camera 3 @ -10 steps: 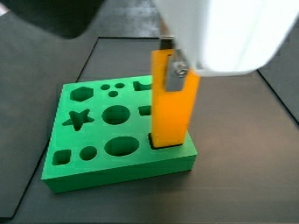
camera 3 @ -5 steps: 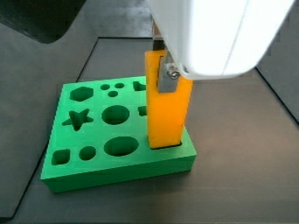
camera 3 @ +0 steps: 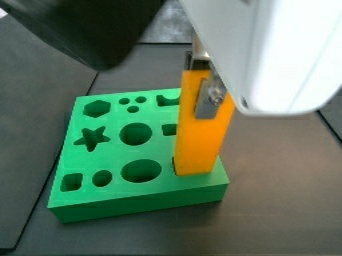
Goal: Insert the rectangle object.
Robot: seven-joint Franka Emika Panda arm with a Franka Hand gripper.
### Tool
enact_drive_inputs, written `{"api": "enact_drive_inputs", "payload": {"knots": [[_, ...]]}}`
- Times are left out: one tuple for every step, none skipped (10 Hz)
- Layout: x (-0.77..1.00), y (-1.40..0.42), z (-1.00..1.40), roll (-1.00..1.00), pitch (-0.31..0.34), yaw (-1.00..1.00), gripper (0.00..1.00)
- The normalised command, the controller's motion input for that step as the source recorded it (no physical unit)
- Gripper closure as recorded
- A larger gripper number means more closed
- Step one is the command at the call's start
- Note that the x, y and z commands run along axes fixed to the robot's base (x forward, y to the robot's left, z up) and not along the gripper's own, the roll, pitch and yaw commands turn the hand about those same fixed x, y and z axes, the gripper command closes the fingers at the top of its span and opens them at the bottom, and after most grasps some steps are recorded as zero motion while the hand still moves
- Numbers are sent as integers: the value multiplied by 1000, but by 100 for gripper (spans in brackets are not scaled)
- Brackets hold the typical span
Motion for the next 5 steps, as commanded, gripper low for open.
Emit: {"api": "enact_drive_inputs", "payload": {"knots": [[214,0,-377,0,293,0,100],[0,69,-377,-3,97,23,100],[0,49,-406,-24,6,51,100],[-69,69,-406,-7,0,54,100],[-323,117,-423,-39,-70,26,100]]}}
